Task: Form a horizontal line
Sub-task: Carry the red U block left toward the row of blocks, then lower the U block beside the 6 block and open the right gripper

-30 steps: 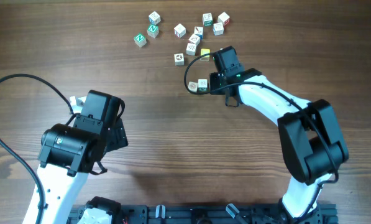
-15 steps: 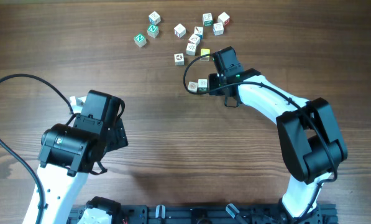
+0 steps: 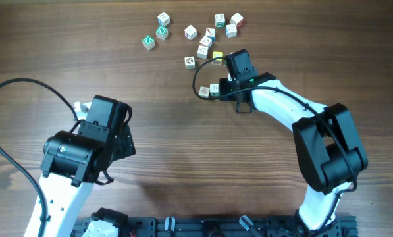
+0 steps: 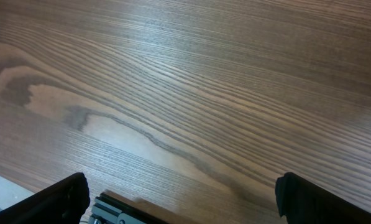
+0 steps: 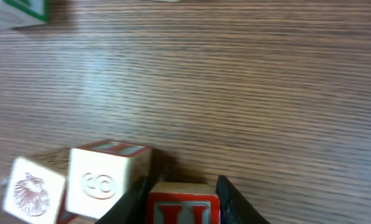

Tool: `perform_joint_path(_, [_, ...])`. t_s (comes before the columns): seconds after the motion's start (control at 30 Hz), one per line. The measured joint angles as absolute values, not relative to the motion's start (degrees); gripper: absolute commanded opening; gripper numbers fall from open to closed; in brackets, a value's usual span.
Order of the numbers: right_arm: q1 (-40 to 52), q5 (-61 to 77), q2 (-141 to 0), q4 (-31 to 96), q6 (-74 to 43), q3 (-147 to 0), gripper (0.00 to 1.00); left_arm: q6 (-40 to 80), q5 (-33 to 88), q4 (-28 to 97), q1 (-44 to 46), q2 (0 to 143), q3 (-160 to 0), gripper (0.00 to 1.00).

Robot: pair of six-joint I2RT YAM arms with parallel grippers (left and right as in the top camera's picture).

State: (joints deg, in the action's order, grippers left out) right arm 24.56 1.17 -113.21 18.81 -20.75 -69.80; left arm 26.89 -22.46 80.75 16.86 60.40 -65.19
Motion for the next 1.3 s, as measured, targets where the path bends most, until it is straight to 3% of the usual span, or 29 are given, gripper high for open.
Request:
perform_joint_path(0.17, [24.56,2.17,-113.25,18.74,-20.75,-69.8,0.2,26.92,-22.46,80.75,16.86,60.4,-65.19,1.0])
perform_joint_path(0.37, [24.67,2.11,-113.25,18.79,-20.75,-69.8,0.2,26.89,-22.46,80.75,16.86,60.4,-65.19,1.0])
perform_joint_path(0.6, [25.74,1.87,-113.25,18.94,-20.18,-69.8,0.45,26.89,-22.46,80.75,16.86,60.4,-65.19,1.0])
perform_joint_path(0.77, [26.33,0.14,-113.27,19.49,-19.81,-69.78,0.56,26.89,-22.46,80.75,16.86,60.4,-65.19,1.0])
perform_joint_path(1.13, [26.33,-2.92,-113.03,21.15,-19.66,-70.7,0.57,26.92,-22.46,80.75,16.86,60.4,-65.19,1.0])
perform_joint_path(1.3, [26.33,-3.09,-111.04,20.99,-19.68,-71.77,0.48,26.92,-22.46,80.75,16.86,60.4,-65.19,1.0])
